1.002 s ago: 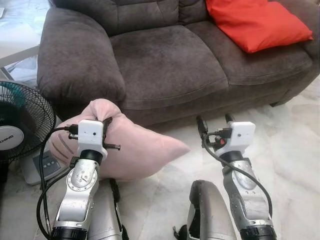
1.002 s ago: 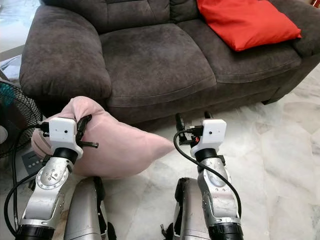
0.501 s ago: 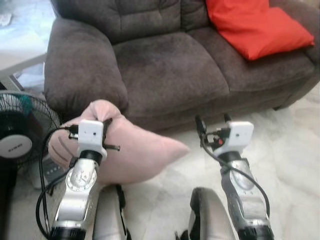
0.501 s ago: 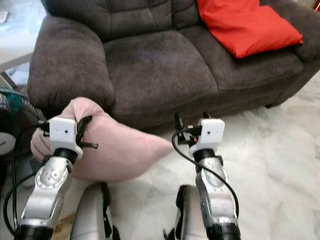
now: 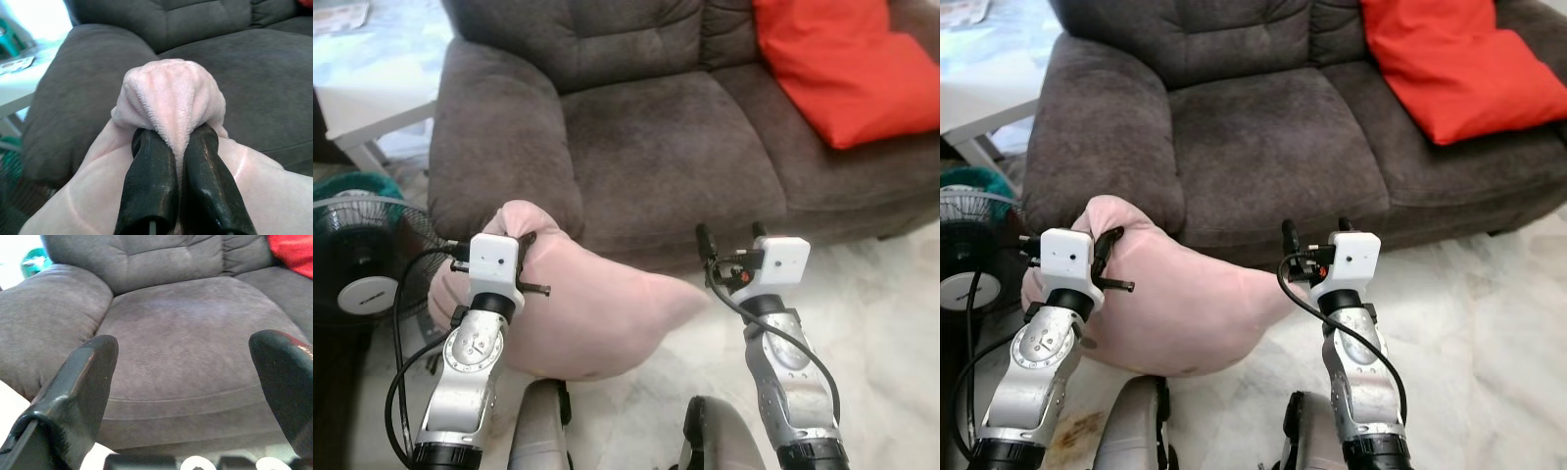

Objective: Move the pillow to the sofa from floor

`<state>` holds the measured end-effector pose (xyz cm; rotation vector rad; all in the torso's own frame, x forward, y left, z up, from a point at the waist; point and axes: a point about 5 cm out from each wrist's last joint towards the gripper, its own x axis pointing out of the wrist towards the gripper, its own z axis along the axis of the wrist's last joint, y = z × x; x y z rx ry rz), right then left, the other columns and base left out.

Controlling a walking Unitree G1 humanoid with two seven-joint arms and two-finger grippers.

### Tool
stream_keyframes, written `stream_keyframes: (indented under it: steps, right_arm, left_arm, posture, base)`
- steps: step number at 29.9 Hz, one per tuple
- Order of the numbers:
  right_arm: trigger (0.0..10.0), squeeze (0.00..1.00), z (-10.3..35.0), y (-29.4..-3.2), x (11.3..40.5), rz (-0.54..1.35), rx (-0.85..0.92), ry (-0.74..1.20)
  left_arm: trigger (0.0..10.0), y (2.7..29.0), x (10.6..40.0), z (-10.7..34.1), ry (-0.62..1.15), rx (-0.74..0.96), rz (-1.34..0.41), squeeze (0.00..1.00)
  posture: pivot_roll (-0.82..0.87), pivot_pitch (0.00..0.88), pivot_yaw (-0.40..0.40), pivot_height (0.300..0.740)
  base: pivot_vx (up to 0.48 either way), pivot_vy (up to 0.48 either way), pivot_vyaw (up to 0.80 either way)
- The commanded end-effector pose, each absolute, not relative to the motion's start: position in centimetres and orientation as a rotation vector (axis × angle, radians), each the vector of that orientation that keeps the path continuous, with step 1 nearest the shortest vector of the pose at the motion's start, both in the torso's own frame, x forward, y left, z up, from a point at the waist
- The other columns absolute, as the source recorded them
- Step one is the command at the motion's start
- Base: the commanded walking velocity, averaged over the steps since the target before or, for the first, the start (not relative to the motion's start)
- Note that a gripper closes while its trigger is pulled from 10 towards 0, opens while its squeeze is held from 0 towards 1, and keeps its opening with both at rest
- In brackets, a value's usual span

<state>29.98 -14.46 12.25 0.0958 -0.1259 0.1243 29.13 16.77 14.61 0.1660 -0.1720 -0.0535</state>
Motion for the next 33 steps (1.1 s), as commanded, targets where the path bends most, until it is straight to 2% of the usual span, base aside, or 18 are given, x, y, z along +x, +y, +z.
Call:
stream_keyframes:
  steps: [1,33]
  right_arm:
    - [10.0,0.0,12.18,-14.28,30.05,0.132,0.097,-0.122]
    - [10.0,0.0,12.45,-13.88,30.4,0.135,0.107,-0.138]
  left_arm:
    - [10.0,16.89,29.13,17.54,-0.299,0.175,-0.04,0.0]
    - [10.0,16.62,29.31,17.85,-0.303,0.169,-0.049,0.0]
  posture:
    - [0.19,0.112,-0.007,0.637]
    - [0.2,0.125,0.001,0.637]
  base:
    - [0.0,0.0,0.0]
    - [0.0,0.0,0.0]
